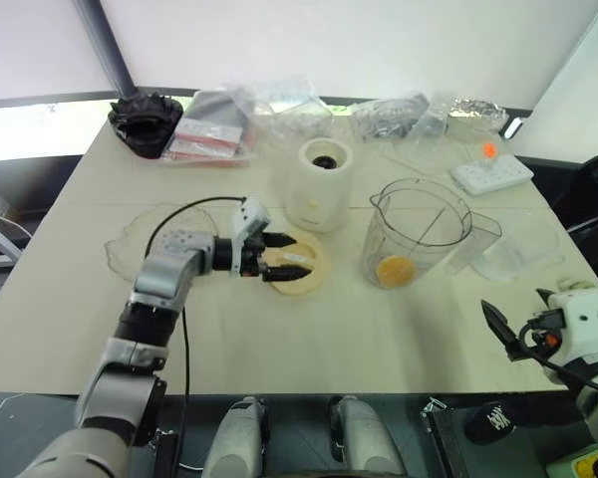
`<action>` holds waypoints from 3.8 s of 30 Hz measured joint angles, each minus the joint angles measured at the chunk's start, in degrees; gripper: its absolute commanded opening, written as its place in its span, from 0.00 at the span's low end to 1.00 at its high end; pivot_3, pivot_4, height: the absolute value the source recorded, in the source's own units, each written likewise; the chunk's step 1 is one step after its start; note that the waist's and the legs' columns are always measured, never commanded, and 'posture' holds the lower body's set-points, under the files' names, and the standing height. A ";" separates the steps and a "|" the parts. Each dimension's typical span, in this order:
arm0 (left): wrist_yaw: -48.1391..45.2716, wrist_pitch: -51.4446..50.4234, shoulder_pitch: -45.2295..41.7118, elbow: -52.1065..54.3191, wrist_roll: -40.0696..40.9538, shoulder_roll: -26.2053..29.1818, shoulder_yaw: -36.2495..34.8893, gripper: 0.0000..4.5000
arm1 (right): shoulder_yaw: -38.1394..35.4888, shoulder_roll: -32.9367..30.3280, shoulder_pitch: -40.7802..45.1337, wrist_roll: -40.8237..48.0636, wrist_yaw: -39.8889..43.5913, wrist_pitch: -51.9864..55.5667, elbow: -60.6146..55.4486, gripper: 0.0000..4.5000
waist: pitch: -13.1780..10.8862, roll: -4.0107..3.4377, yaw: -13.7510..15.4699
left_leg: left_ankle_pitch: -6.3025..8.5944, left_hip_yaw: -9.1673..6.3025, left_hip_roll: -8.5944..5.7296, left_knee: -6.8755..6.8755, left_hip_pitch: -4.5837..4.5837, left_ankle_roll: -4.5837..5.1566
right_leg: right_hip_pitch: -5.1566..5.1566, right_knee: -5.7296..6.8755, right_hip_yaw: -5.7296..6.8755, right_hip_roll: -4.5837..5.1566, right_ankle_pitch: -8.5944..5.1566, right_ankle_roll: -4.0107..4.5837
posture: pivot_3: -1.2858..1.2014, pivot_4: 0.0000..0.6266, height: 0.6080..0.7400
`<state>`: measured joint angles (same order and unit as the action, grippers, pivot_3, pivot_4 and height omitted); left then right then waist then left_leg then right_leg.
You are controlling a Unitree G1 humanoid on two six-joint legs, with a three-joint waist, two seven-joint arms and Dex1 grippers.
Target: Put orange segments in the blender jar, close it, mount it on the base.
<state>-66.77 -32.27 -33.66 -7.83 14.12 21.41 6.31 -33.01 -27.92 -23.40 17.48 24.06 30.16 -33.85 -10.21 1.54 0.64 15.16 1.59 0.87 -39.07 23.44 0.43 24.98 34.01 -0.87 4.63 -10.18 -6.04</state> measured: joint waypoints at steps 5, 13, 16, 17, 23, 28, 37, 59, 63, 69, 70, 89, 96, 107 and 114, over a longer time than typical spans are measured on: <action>2.75 1.27 6.10 7.41 0.64 -1.49 2.76 0.99 | -2.46 0.93 9.10 -2.47 -7.60 -2.35 10.02 1.00 | 0.18 -0.33 -0.50 | 0.01 0.11 0.00 0.00 -0.04 -0.02 | -0.10 -0.28 -0.05 0.05 0.01 0.02 | 0.52 0.24 1.00; 6.84 -0.01 6.90 11.70 2.50 -4.78 6.24 0.99 | -4.73 1.38 23.83 -2.40 -15.33 -5.12 31.09 1.00 | 0.22 -0.56 -0.43 | 0.01 0.10 -0.19 0.11 0.00 0.02 | -0.08 -0.29 -0.05 -0.03 0.02 0.03 | 0.52 0.24 1.00; 8.29 0.02 6.89 11.69 2.61 -4.60 6.28 0.99 | -4.57 0.96 26.76 -2.59 -16.04 -6.74 36.83 1.00 | 0.22 -0.64 -0.52 | 0.00 0.11 -0.20 0.11 -0.01 0.03 | -0.08 -0.26 -0.05 -0.07 0.02 0.02 | 0.52 0.24 1.00; 8.55 0.05 6.89 11.70 2.62 -4.61 6.31 0.99 | -4.45 0.75 27.53 -2.63 -16.27 -7.38 38.27 1.00 | 0.22 -0.67 -0.59 | 0.00 0.11 -0.21 0.10 -0.01 0.03 | -0.08 -0.26 -0.05 -0.07 0.02 0.02 | 0.52 0.24 1.00; 10.92 0.30 6.87 11.71 2.56 -4.76 6.58 0.99 | -4.43 -0.17 31.18 -2.50 -17.75 -9.93 45.48 1.00 | 0.23 -0.69 -1.43 | 0.00 0.06 -0.23 0.09 -0.03 0.03 | -0.14 -0.27 -0.08 -0.07 0.02 0.01 | 0.52 0.24 1.00; 11.94 0.05 7.02 13.41 2.78 -4.66 8.18 0.99 | -4.42 -0.28 33.22 -1.79 -18.06 -11.06 50.20 1.00 | 0.23 -0.72 -1.59 | 0.00 0.06 -0.23 0.10 -0.04 0.03 | -0.14 -0.26 -0.08 -0.08 0.02 0.01 | 0.52 0.24 1.00; 13.87 -2.83 7.59 15.50 4.56 -4.56 8.19 0.99 | -3.45 -2.09 36.36 -1.55 -17.78 -13.70 55.17 1.00 | 0.23 -0.74 -1.61 | 0.00 0.06 -0.23 0.09 -0.04 0.03 | -0.14 -0.26 -0.10 -0.08 0.01 0.00 | 0.52 0.24 1.00; 14.84 -4.97 7.56 18.08 7.92 -2.55 8.08 0.99 | 0.12 -5.40 44.96 -1.67 -17.98 -20.83 70.66 1.00 | 0.22 -0.76 -1.75 | 0.00 0.07 -0.25 0.10 -0.04 0.03 | -0.14 -0.27 -0.12 -0.11 0.01 0.00 | 0.52 0.24 1.00; 15.04 -4.96 7.57 18.10 8.03 -1.96 8.07 0.99 | 0.67 -6.45 46.74 -1.70 -17.96 -22.37 74.75 1.00 | 0.21 -0.77 -1.77 | 0.00 0.08 -0.25 0.10 -0.04 0.03 | -0.14 -0.28 -0.13 -0.12 0.01 0.00 | 0.52 0.24 1.00; 15.56 -4.91 7.58 18.10 8.56 -1.70 8.07 0.99 | 1.26 -7.09 49.12 -1.75 -17.96 -24.86 79.79 1.00 | 0.20 -0.76 -1.79 | 0.00 0.09 -0.25 0.10 -0.04 0.03 | -0.14 -0.28 -0.15 -0.13 0.01 0.00 | 0.52 0.24 1.00; 15.72 -4.88 7.58 18.11 8.62 -1.71 8.07 0.99 | 1.35 -7.20 49.41 -1.83 -17.99 -25.27 80.71 1.00 | 0.20 -0.76 -1.80 | 0.00 0.09 -0.25 0.10 -0.04 0.03 | -0.14 -0.28 -0.15 -0.13 0.01 0.00 | 0.52 0.24 1.00; 17.00 -4.45 8.59 19.32 8.89 -0.26 8.21 1.00 | 3.36 -8.79 52.46 -2.71 -19.59 -30.19 88.20 0.27 | 0.20 -0.77 -1.71 | 0.00 0.08 -0.28 0.10 -0.01 0.03 | -0.18 -0.37 -0.17 -0.13 -0.01 -0.02 | 0.52 0.24 1.00; 17.02 -4.30 8.59 19.32 8.87 -0.05 8.23 1.00 | 3.37 -8.56 52.70 -2.30 -19.17 -31.21 88.18 0.01 | 0.20 -0.77 -1.75 | 0.00 0.06 -0.28 0.11 -0.01 0.03 | -0.20 -0.42 -0.18 -0.13 -0.01 -0.02 | 0.52 0.24 1.00; 17.27 -4.30 8.54 19.49 8.86 0.40 8.45 1.00 | 3.45 -7.91 53.09 -1.50 -19.12 -32.10 86.24 0.01 | 0.20 -0.75 -1.79 | 0.01 -0.06 -0.29 0.11 -0.06 0.04 | -0.47 -0.72 -0.26 -0.20 0.00 -0.02 | 0.52 0.24 1.00; 17.38 -4.28 8.42 19.49 8.80 0.38 8.48 1.00 | 1.96 -4.23 51.02 0.65 -21.56 -31.36 79.86 0.01 | 0.20 -0.75 -1.82 | 0.01 -0.11 -0.25 0.12 -0.07 0.04 | -0.46 -0.70 -0.24 -0.23 0.00 -0.02 | 0.52 0.24 1.00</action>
<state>-49.39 -36.55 -25.24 11.65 22.92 21.79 14.79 -31.05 -32.15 27.63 18.13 2.50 -1.20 46.01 -10.02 0.78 -1.18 15.17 1.48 0.61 -38.96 23.37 0.48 24.51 33.31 -1.11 4.40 -10.18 -6.06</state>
